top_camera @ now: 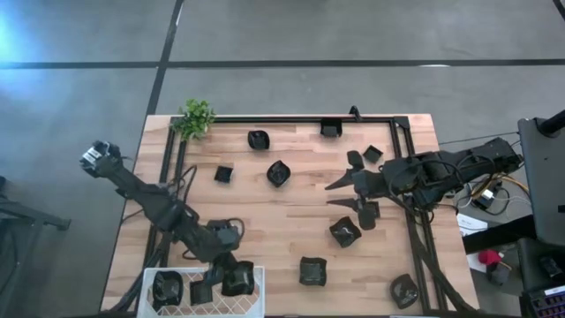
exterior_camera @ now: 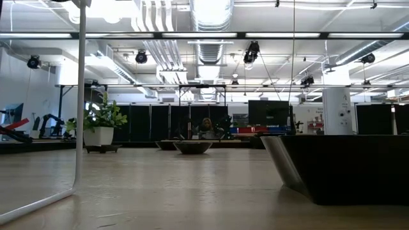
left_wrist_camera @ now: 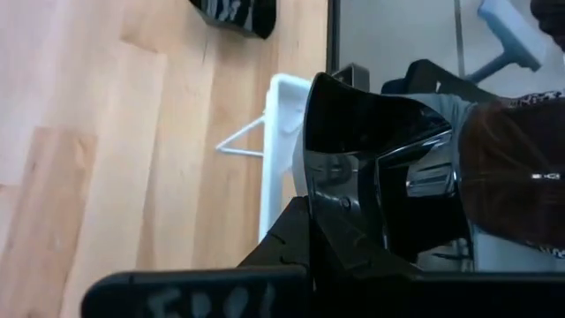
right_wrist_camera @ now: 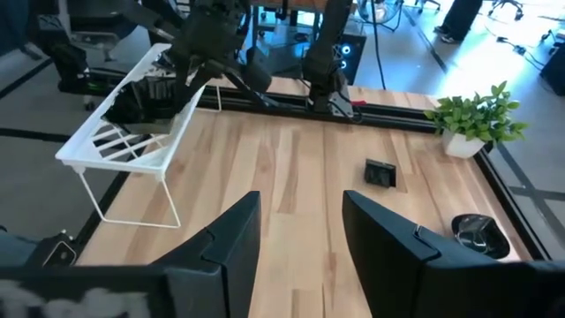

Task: Pick & Place Mini shaped plates
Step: Put the black distorted square plate on the shelf, then stack the black square plate on top of the other black square plate on the shelf

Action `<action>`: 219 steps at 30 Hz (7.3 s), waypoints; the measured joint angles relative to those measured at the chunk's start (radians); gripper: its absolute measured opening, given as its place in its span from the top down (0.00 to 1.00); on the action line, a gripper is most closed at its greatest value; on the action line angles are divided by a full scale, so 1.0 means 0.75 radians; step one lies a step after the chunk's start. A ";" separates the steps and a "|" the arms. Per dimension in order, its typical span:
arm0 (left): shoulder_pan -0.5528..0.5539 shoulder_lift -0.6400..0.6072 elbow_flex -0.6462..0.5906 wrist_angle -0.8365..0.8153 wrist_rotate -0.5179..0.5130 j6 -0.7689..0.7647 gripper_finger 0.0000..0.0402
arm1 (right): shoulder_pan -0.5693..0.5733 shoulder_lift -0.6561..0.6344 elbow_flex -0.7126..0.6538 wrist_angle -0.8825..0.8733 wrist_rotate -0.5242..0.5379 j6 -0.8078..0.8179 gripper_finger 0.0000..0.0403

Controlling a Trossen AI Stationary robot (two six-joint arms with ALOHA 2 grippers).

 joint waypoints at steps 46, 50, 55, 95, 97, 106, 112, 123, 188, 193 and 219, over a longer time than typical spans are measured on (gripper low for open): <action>-0.010 0.128 -0.002 0.117 0.237 -0.026 0.88 | -0.001 0.000 0.000 0.000 0.004 -0.001 0.65; -0.008 0.128 -0.002 0.116 0.236 0.004 0.81 | -0.001 0.000 0.000 0.000 0.004 -0.001 0.66; 0.020 0.112 -0.002 0.097 0.237 0.037 0.80 | -0.001 0.000 0.000 0.000 0.004 -0.001 0.66; 0.706 0.033 -0.102 -0.554 -0.643 -0.156 0.80 | -0.001 0.000 -0.001 -0.018 0.086 -0.006 0.68; 0.719 0.055 -0.132 -0.544 -0.644 -0.208 0.80 | -0.002 0.000 -0.001 -0.023 0.086 -0.006 0.68; 0.751 0.122 -0.246 -0.389 -0.805 -0.307 0.80 | -0.002 0.000 -0.001 -0.025 0.086 -0.011 0.68; 0.760 0.184 -0.338 -0.263 -0.932 -0.409 0.80 | -0.001 0.000 -0.001 -0.025 0.086 -0.011 0.69; 0.877 0.328 -0.390 -0.205 -0.838 -0.555 0.80 | -0.001 0.000 -0.001 -0.027 0.085 -0.016 0.69; 0.686 0.253 -0.261 -0.535 -0.837 -0.317 1.00 | -0.001 0.000 -0.001 -0.027 0.085 -0.045 0.75; 0.480 0.214 -0.145 -0.710 -0.835 -0.322 1.00 | -0.001 0.000 -0.001 -0.028 0.085 -0.039 0.76; -0.574 0.223 0.504 -1.117 -0.814 -0.357 1.00 | -0.002 0.000 -0.001 -0.030 0.085 -0.039 0.79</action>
